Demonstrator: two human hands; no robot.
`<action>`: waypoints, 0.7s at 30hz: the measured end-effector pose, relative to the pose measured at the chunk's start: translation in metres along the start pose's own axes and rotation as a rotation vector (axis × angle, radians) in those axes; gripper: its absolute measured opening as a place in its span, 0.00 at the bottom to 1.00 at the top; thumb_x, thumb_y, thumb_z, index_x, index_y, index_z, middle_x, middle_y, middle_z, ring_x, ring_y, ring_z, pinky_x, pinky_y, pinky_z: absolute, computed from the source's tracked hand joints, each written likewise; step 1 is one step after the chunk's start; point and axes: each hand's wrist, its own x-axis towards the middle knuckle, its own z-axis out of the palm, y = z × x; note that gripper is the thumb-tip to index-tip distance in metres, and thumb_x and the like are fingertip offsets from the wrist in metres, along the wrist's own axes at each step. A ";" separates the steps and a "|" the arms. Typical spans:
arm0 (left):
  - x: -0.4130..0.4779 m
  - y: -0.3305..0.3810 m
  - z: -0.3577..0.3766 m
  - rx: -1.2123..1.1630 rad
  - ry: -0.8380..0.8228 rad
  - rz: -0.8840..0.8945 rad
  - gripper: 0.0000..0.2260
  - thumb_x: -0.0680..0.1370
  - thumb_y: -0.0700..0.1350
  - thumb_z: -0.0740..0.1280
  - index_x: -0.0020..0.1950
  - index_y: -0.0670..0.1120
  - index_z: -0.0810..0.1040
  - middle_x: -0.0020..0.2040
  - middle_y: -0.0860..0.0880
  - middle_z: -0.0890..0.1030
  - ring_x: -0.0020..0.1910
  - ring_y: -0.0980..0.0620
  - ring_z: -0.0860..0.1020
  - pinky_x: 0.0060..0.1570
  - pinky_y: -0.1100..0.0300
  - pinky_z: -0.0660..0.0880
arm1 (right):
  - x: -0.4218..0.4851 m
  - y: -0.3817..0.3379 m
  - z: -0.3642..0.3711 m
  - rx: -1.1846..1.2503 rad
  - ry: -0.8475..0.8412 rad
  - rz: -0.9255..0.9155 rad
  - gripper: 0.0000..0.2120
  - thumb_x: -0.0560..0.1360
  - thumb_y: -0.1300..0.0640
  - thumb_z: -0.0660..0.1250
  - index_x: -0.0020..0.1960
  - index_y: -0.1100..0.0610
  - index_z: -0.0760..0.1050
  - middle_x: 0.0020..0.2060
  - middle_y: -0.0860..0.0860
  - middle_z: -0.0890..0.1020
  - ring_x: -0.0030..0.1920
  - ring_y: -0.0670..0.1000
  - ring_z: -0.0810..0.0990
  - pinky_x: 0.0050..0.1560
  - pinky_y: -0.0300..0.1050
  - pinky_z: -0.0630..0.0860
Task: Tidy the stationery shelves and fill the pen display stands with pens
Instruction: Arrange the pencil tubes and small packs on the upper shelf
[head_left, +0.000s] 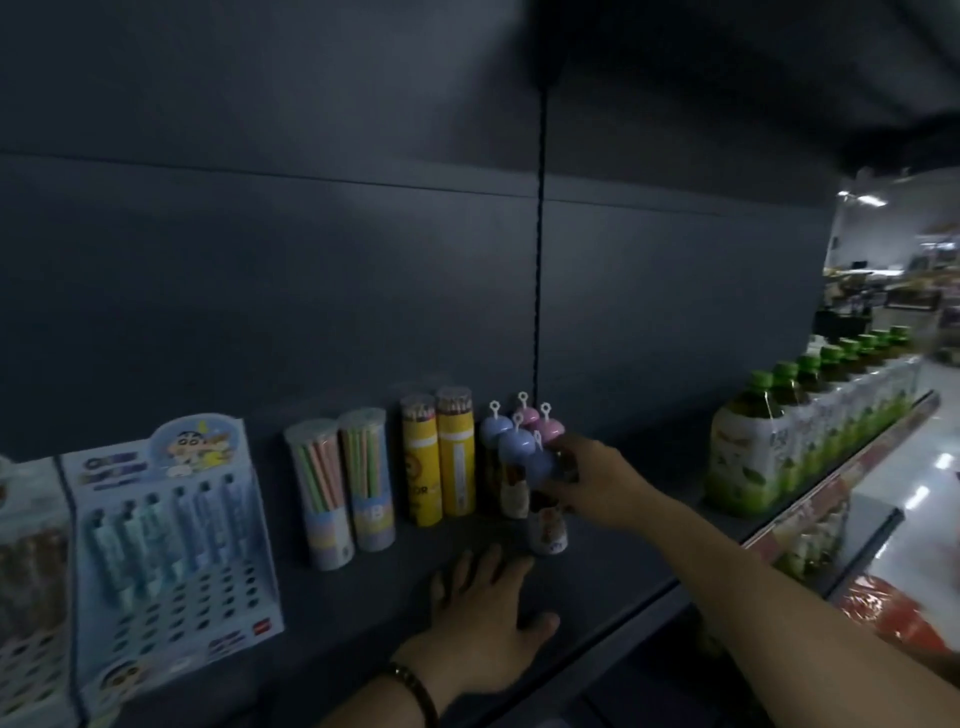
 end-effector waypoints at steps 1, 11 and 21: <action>0.006 0.003 0.001 0.009 0.010 0.011 0.34 0.80 0.71 0.54 0.83 0.65 0.47 0.86 0.54 0.44 0.84 0.43 0.42 0.79 0.36 0.42 | 0.002 0.006 0.002 0.018 0.009 0.005 0.22 0.76 0.45 0.75 0.67 0.49 0.76 0.54 0.49 0.83 0.50 0.48 0.84 0.46 0.37 0.79; 0.037 0.014 0.015 0.144 0.079 0.011 0.37 0.78 0.75 0.45 0.84 0.61 0.44 0.86 0.56 0.47 0.83 0.44 0.45 0.76 0.32 0.43 | 0.019 0.021 0.005 0.052 -0.005 -0.010 0.24 0.77 0.51 0.74 0.71 0.48 0.72 0.55 0.49 0.82 0.50 0.46 0.84 0.48 0.40 0.81; 0.023 0.005 0.007 -0.058 0.207 0.116 0.23 0.80 0.66 0.60 0.74 0.61 0.71 0.77 0.60 0.67 0.78 0.52 0.61 0.77 0.42 0.54 | 0.015 0.005 -0.004 0.032 0.002 0.016 0.30 0.76 0.50 0.76 0.74 0.49 0.67 0.58 0.49 0.80 0.51 0.47 0.80 0.43 0.32 0.73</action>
